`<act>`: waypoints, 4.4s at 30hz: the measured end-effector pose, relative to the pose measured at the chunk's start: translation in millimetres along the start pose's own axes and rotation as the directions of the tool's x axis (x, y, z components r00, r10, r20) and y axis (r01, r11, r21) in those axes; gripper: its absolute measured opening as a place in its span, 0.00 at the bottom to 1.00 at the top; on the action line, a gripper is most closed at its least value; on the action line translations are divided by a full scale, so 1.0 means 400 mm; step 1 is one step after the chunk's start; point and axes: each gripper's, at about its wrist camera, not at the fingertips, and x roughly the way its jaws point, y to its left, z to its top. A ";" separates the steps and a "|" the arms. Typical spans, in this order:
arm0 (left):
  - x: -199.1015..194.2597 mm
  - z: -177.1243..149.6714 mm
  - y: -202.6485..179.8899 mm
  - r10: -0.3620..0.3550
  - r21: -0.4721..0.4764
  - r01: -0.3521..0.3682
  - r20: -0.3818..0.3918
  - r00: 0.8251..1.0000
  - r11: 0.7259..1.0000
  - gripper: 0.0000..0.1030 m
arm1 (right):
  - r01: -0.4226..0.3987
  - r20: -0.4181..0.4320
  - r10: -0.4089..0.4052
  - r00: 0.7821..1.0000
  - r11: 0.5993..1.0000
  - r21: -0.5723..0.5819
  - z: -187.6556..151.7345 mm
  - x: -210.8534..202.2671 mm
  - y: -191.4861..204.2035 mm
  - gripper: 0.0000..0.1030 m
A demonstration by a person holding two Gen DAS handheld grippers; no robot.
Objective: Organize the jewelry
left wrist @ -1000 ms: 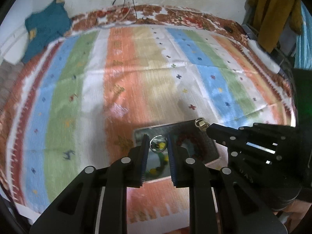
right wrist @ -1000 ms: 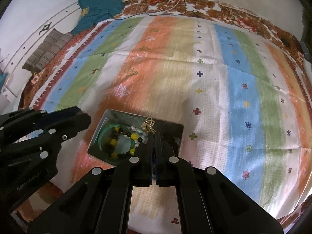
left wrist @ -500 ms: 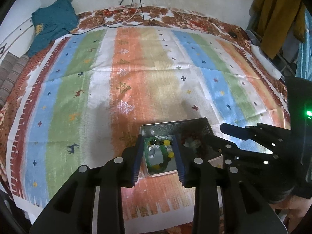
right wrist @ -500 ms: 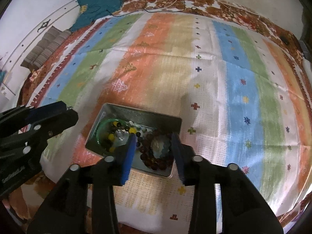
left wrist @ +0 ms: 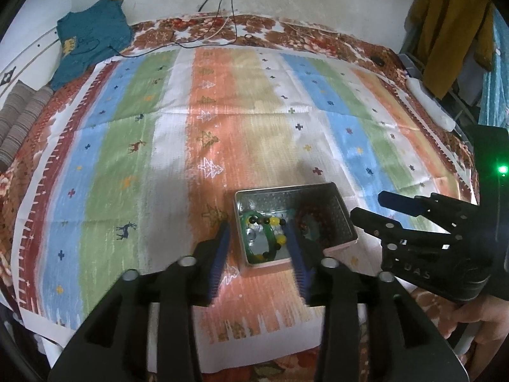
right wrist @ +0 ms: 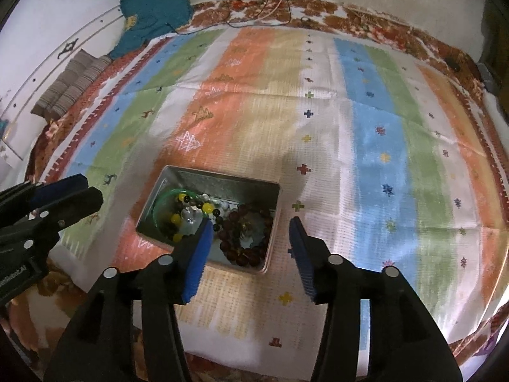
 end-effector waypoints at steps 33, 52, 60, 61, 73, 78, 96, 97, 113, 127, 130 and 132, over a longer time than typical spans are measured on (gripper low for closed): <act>-0.104 -0.087 0.016 -0.061 -0.004 0.061 0.066 0.996 0.998 0.93 | 0.023 0.191 -0.022 0.981 1.000 0.000 -0.118 -0.179 -0.002 0.90; -0.139 -0.123 -0.002 -0.011 0.057 0.003 0.135 0.991 0.998 0.94 | 0.059 0.233 -0.047 0.971 0.997 -0.042 -0.146 -0.200 0.029 0.94; -0.150 -0.129 -0.007 0.016 0.067 -0.027 0.168 0.986 0.997 0.94 | 0.060 0.252 -0.050 0.966 0.998 -0.032 -0.150 -0.211 0.027 0.94; -0.150 -0.130 -0.007 0.016 0.067 -0.028 0.167 0.986 0.997 0.94 | 0.060 0.255 -0.050 0.966 0.998 -0.031 -0.149 -0.211 0.027 0.94; -0.154 -0.133 -0.009 0.030 0.093 -0.048 0.183 0.983 0.994 0.94 | 0.068 0.281 -0.055 0.958 0.997 -0.037 -0.156 -0.223 0.032 0.94; -0.163 -0.141 -0.018 0.019 0.110 -0.042 0.203 0.979 0.993 0.94 | 0.062 0.292 -0.048 0.955 0.997 -0.038 -0.157 -0.231 0.032 0.94; -0.179 -0.154 -0.023 -0.013 0.121 -0.015 0.227 0.974 0.993 0.94 | 0.053 0.312 -0.037 0.949 0.998 -0.042 -0.163 -0.246 0.034 0.94; -0.179 -0.154 -0.024 -0.014 0.122 -0.014 0.227 0.974 0.992 0.94 | 0.053 0.313 -0.037 0.949 0.998 -0.041 -0.163 -0.246 0.034 0.94; -0.177 -0.158 -0.024 -0.011 0.123 -0.017 0.227 0.974 0.992 0.94 | 0.052 0.316 -0.036 0.948 0.998 -0.042 -0.164 -0.250 0.036 0.94; -0.178 -0.159 -0.026 -0.010 0.124 -0.018 0.226 0.974 0.992 0.94 | 0.055 0.316 -0.039 0.948 0.998 -0.043 -0.164 -0.252 0.039 0.95; -0.178 -0.161 -0.024 -0.009 0.125 -0.020 0.222 0.975 0.992 0.94 | 0.055 0.316 -0.039 0.948 0.997 -0.044 -0.164 -0.252 0.039 0.95; -0.179 -0.162 -0.023 -0.009 0.126 -0.020 0.222 0.975 0.992 0.94 | 0.055 0.316 -0.039 0.948 0.997 -0.045 -0.164 -0.252 0.038 0.95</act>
